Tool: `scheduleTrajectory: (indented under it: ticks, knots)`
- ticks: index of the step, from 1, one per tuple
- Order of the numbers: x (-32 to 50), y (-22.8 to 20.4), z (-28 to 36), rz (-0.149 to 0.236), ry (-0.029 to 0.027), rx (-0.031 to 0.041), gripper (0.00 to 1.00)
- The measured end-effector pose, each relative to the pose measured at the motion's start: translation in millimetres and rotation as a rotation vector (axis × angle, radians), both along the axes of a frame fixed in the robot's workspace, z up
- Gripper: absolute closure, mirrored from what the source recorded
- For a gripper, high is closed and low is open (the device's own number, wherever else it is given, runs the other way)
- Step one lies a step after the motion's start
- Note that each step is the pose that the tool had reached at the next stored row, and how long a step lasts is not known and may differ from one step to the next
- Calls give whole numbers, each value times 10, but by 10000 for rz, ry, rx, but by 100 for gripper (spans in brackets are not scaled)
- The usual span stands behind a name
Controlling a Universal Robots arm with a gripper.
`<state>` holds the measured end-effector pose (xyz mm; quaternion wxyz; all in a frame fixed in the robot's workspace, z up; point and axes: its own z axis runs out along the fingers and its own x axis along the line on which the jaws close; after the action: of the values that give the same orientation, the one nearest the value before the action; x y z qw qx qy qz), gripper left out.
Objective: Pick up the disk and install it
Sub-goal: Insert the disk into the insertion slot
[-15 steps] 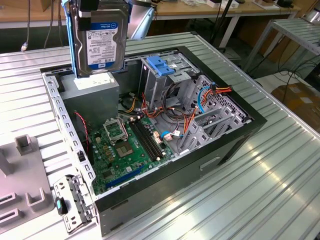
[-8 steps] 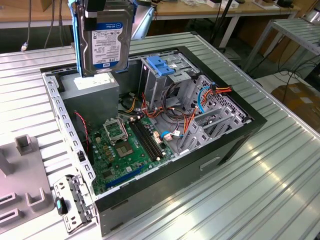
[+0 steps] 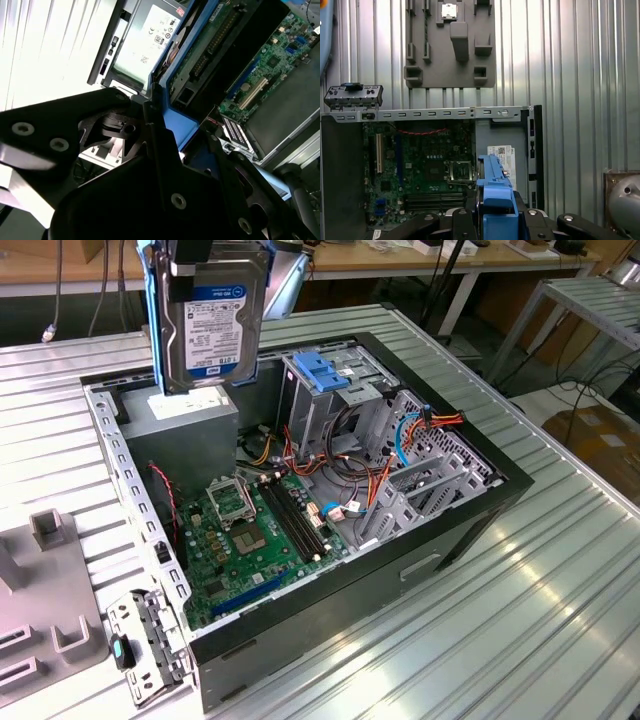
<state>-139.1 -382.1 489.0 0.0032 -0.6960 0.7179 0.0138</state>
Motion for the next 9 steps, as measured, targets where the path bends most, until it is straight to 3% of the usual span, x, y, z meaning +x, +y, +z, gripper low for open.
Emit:
scheduleTrajectory:
  ticks: [9]
  knots:
    - [0,-37,0,-1,0,-1,63]
